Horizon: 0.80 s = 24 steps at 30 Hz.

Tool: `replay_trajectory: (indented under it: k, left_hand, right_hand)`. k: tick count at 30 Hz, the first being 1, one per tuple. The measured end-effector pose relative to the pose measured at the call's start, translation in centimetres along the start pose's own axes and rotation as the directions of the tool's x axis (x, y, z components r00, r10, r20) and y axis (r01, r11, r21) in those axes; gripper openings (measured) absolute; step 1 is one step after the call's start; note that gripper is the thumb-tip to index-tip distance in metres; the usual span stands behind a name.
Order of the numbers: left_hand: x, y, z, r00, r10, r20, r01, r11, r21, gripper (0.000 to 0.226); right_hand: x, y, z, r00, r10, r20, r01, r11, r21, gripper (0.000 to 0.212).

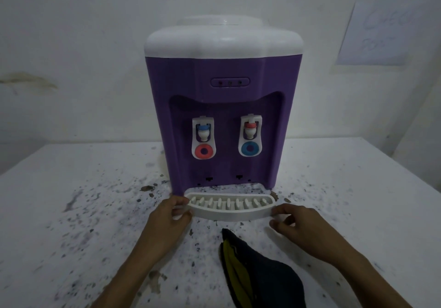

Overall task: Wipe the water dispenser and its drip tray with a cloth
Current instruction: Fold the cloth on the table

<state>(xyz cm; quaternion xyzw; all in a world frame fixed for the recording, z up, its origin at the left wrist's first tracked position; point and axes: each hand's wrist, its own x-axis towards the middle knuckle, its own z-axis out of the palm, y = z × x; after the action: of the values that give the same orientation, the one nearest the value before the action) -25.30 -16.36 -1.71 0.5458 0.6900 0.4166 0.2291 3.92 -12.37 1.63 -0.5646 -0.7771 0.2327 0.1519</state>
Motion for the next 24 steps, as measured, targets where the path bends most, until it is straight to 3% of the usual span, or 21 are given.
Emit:
replay_trajectory:
  k: [11,24]
  left_hand:
    - [-0.3,1.6,1.2,1.0,0.003,0.024,-0.001,0.997,-0.077,0.032]
    - [-0.6,3.1,2.8,0.998,0.023,-0.059,-0.036,0.971,-0.234,0.025]
  right_hand:
    - [2.3,-1.3,-0.2,0.997,-0.018,0.076,0.018,1.0,0.003,0.059]
    - [4.2,-0.8,0.5,0.998,-0.018,0.066,0.018,1.0,0.0,0.06]
